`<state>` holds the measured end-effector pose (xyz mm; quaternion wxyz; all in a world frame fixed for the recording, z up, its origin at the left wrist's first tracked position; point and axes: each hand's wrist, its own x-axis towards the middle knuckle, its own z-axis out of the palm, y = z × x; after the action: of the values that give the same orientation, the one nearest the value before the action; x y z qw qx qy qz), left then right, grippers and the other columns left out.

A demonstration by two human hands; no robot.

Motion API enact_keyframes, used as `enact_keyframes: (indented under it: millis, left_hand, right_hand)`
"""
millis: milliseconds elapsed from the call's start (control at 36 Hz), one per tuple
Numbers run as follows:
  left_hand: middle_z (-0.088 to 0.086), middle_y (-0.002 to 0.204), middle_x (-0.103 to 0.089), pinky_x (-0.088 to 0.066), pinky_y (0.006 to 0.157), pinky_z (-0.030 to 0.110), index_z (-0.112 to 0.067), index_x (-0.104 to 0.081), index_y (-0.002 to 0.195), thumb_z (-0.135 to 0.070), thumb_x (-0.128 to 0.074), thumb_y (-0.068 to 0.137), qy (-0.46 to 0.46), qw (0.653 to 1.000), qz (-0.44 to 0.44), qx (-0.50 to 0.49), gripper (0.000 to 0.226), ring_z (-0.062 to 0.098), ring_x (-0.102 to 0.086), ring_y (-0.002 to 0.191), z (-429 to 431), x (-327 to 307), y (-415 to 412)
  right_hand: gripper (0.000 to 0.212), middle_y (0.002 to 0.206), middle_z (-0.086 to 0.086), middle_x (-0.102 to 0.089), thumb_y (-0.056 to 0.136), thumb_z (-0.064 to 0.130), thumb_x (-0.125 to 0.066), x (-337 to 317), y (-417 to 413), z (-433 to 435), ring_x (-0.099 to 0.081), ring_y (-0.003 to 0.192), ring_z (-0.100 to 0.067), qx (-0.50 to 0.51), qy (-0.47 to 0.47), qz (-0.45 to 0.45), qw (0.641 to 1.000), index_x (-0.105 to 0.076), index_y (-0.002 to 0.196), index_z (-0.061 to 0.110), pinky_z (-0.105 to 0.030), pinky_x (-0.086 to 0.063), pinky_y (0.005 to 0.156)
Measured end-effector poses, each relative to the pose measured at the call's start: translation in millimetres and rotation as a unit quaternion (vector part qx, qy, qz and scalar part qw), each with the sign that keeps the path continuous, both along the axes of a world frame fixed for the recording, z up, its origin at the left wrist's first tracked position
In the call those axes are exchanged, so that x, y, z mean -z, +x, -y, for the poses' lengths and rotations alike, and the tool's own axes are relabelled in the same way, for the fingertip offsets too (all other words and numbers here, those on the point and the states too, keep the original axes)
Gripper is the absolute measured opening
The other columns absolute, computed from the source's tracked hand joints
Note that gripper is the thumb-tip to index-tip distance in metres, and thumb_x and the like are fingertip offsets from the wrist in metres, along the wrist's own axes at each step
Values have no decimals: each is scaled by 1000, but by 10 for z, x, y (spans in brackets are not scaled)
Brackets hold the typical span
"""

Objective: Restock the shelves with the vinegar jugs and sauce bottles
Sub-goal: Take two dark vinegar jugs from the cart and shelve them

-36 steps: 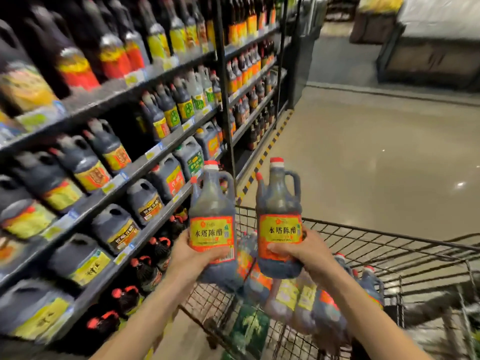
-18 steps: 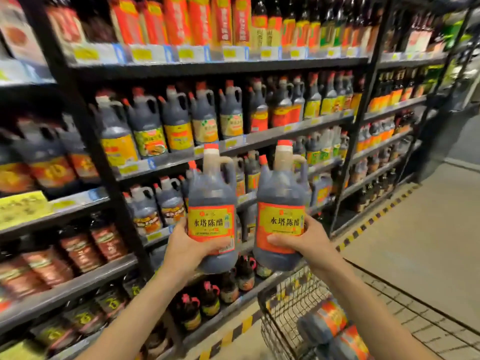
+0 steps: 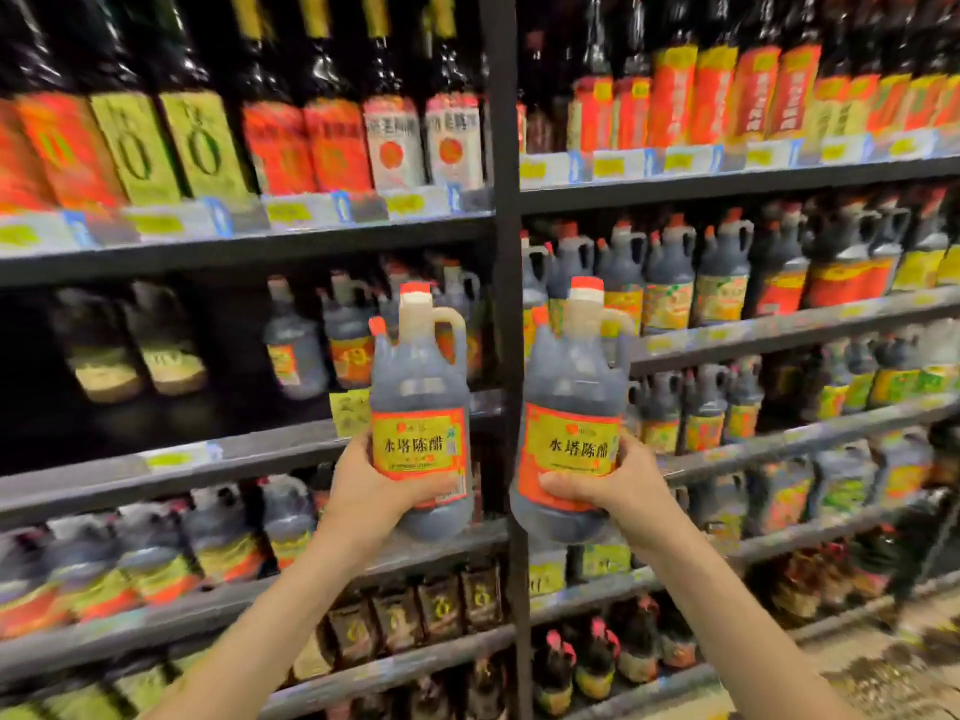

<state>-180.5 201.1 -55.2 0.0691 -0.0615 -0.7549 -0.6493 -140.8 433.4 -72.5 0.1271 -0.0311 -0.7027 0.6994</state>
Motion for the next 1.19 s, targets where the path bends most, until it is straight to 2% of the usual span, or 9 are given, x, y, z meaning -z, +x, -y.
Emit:
enact_keyframes:
  millis: [83,139,278,472,556,694,889,1028,1194]
  left_hand:
    - [-5,90,-68,-54,65,26,-27,-53,93,-15,-95,43,-7,1000,-2,-20,66,4,-67,75,297,-42,-70]
    - [-3,96,-68,-54,73,35,-26,-53,99,-32,-93,29,-10,999,-2,-33,81,13,-67,86,461,-60,-115]
    - [-6,96,-66,-50,66,22,-22,-51,106,-5,-90,51,-14,998,-22,-61,69,10,-64,88,732,-82,-218]
    - [-8,100,-62,-46,60,13,-14,-45,121,-5,-89,55,-11,996,-45,-76,79,1,-61,86,841,-134,-349]
    - [-6,105,-62,-47,65,17,-14,-44,123,-9,-89,55,-13,995,-55,-79,82,3,-61,91,852,-139,-431]
    - [-11,101,-60,-46,60,10,-16,-44,121,-9,-89,55,-31,991,-87,-99,80,-1,-60,87,777,-193,-628]
    - [-9,106,-60,-48,69,16,-20,-43,119,-12,-91,51,-30,986,-120,-111,83,1,-61,93,616,-221,-1010]
    - [-9,110,-58,-49,65,5,-19,-42,122,-11,-91,52,-37,982,-146,-112,86,-5,-60,92,476,-234,-1248]
    - [-13,105,-58,-49,68,7,-18,-42,120,-8,-91,52,-31,979,-171,-107,84,-12,-59,91,297,-191,-1467]
  right_hand:
    - [74,95,-2,-72,43,4,-93,-45,-126,251,-70,75,-6,-16,-4,-8,1000,-58,109,9,-17,-56,61]
    - [77,96,-1,-72,39,11,-94,-63,-211,381,-71,79,-9,-18,-2,-17,1000,-59,108,12,-19,-56,62]
    - [80,95,-1,-74,37,19,-89,-99,-378,618,-71,83,-13,-29,-5,-25,999,-59,110,13,-22,-55,63]
    - [82,99,1,-71,38,18,-94,-157,-564,745,-70,84,-9,-47,4,-30,998,-55,110,19,-22,-55,65]
    - [79,97,3,-71,37,18,-94,-161,-689,748,-70,83,-6,-49,12,-36,998,-56,107,22,-19,-55,63]
    - [75,89,6,-73,39,17,-87,-174,-949,707,-70,80,-5,-57,14,-51,997,-56,107,20,-16,-54,59]
    - [64,87,10,-69,53,-1,-89,-203,-1267,557,-67,75,5,-67,40,-67,995,-54,98,29,-13,-52,57]
    - [75,84,10,-73,33,21,-90,-216,-1482,439,-69,79,-1,-83,42,-80,992,-55,100,26,-15,-53,59]
    - [75,85,12,-74,33,19,-90,-209,-1610,270,-71,79,-7,-96,29,-81,992,-58,101,21,-17,-54,58]
